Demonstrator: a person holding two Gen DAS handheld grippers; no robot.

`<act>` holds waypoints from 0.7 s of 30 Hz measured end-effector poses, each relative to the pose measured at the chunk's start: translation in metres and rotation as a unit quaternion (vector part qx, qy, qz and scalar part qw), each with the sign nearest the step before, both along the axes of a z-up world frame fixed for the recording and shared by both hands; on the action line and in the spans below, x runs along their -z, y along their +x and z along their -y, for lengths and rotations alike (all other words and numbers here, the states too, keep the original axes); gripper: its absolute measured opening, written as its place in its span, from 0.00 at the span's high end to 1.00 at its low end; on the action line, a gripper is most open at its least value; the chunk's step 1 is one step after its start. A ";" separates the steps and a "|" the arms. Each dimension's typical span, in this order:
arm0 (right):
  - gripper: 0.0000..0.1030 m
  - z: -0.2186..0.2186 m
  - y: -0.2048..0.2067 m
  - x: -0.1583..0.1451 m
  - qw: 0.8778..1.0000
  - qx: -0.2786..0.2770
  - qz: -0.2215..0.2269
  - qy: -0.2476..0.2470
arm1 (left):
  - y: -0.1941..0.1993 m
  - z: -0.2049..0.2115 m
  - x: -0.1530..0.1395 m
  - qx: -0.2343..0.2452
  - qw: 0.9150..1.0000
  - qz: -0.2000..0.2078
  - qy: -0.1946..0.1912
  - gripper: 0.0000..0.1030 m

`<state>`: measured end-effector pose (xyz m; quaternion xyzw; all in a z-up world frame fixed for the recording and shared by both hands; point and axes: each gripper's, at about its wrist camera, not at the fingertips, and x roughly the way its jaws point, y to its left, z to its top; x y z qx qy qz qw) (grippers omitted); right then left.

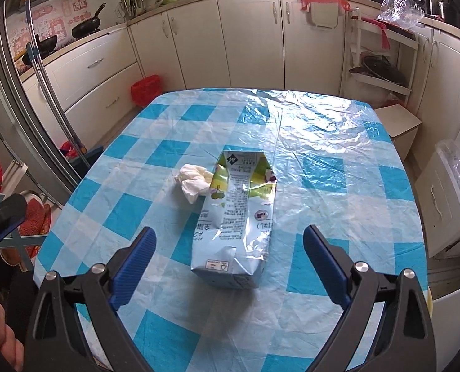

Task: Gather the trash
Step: 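Move both open tools back over the table toward the milk carton, then grasp the milk carton with the right tool while the left tool grasps the small tissue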

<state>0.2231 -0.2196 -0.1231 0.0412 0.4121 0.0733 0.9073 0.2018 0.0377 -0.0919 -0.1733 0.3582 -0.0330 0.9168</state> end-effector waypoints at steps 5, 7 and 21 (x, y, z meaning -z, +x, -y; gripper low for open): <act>0.11 -0.005 0.008 0.006 1.000 0.003 -0.005 0.001 | 0.003 -0.004 0.004 -0.002 1.000 -0.004 -0.001 0.28; 0.11 -0.006 0.011 0.008 1.000 0.004 -0.008 0.005 | 0.004 -0.005 0.005 -0.003 1.000 -0.005 -0.002 0.28; 0.35 -0.009 0.027 0.022 0.999 -0.011 -0.040 0.035 | 0.009 -0.004 0.011 -0.004 1.000 -0.014 0.002 0.28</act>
